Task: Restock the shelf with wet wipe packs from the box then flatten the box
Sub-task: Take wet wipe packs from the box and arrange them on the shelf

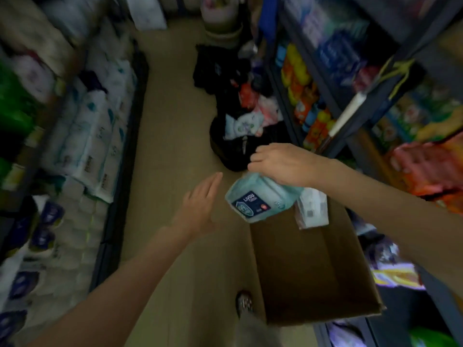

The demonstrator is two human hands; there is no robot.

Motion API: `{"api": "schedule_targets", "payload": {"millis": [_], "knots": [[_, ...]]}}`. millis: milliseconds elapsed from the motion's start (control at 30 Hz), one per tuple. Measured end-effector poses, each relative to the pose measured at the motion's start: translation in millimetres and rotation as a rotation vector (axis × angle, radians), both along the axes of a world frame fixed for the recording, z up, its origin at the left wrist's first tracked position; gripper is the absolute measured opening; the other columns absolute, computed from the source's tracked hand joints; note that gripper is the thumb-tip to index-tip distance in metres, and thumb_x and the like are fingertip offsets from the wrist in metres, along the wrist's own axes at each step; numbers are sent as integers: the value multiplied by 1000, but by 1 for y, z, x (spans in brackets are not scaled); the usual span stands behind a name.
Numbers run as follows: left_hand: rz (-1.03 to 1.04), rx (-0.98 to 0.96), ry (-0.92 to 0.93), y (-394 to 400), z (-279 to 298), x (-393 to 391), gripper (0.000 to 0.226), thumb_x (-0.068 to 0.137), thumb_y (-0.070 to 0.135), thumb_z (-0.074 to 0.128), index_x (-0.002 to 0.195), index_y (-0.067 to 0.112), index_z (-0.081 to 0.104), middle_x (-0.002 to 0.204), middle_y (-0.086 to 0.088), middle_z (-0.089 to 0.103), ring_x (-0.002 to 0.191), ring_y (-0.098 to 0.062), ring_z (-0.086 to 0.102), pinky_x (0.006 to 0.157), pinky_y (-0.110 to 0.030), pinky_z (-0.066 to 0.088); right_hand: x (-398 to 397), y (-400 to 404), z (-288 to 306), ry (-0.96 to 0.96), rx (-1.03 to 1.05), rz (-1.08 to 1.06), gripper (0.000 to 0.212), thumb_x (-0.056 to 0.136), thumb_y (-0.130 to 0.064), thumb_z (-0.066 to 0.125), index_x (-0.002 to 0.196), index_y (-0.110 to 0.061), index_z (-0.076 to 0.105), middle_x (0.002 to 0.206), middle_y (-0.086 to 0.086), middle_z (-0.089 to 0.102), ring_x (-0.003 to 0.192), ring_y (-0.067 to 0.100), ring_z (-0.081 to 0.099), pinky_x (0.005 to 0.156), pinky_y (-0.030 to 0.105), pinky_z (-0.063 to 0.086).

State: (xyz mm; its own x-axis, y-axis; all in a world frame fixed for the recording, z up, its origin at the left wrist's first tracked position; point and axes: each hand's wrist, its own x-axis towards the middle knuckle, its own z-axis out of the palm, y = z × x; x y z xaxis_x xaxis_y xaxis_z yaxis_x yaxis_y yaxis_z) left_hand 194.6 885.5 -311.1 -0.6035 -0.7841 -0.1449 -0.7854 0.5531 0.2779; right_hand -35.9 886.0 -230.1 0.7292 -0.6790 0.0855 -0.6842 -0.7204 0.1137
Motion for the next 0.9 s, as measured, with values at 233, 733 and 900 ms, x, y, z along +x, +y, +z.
{"api": "schedule_targets", "payload": {"millis": [233,733,900], "knots": [[289,-535,258,31,155,165,108,60,64,52,146,9,17,149,-7,32,133,-15,24,108,-38,24,184,3,189,-195,-638,186,9,82,-9,54,76,-15,52,73,3,57,75,18,45,59,29,41],[653,-1503,-228,207,440,457,80,67,67,45,128,16,41,120,-8,39,106,-28,37,89,-41,28,487,97,396,-1218,-330,230,39,81,-12,66,114,-4,47,120,15,37,110,20,43,96,31,44],[788,-1532,-458,265,470,508,85,60,65,62,127,18,40,120,-7,37,107,-28,36,89,-43,38,557,118,396,-771,-593,510,100,61,-51,76,139,-18,23,142,9,19,131,26,19,107,45,27]]}}
